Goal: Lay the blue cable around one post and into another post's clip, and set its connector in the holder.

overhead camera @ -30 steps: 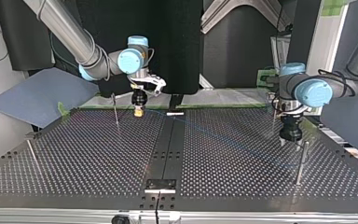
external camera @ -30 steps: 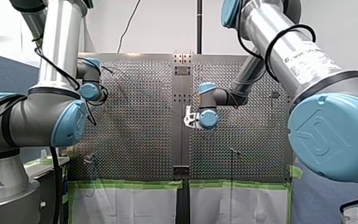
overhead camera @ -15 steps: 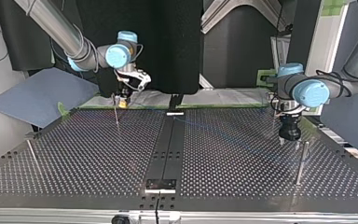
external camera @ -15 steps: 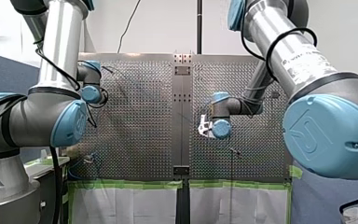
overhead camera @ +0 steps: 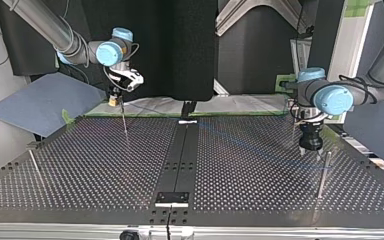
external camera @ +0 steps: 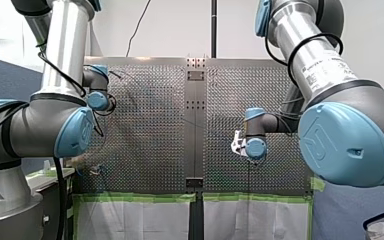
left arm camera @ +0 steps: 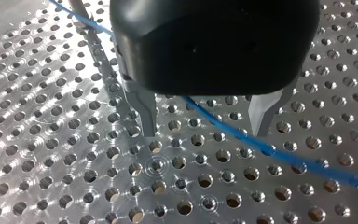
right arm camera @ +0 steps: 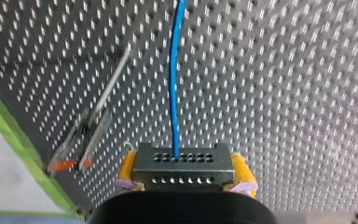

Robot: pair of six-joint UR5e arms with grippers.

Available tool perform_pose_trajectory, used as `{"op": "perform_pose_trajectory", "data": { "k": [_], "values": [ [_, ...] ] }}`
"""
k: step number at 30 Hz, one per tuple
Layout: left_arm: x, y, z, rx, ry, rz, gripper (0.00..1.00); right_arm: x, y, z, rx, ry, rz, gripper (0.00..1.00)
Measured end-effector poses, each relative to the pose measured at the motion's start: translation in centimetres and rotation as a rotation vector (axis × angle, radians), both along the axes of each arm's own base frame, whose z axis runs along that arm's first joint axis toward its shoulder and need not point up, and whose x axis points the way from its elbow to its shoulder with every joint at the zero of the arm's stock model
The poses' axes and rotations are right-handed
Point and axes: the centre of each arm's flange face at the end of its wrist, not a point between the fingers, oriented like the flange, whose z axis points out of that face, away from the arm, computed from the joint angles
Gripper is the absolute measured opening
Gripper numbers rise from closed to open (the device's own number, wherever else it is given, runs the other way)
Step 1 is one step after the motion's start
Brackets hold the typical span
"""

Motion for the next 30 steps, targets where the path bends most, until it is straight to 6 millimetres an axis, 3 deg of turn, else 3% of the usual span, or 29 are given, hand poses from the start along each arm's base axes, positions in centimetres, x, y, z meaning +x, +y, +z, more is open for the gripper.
{"op": "perform_pose_trajectory", "data": {
  "k": [19, 30],
  "values": [
    [0.0, 0.0, 0.0, 0.003, 0.001, 0.001, 1.0, -10.1, 1.2, -4.2, 0.095, 0.035, -0.161, 0.02],
    [0.0, 0.0, 0.0, -0.001, 0.0, -0.001, 1.0, -13.9, -0.7, -4.8, 0.078, -0.068, -0.192, 0.02]
  ]
}}
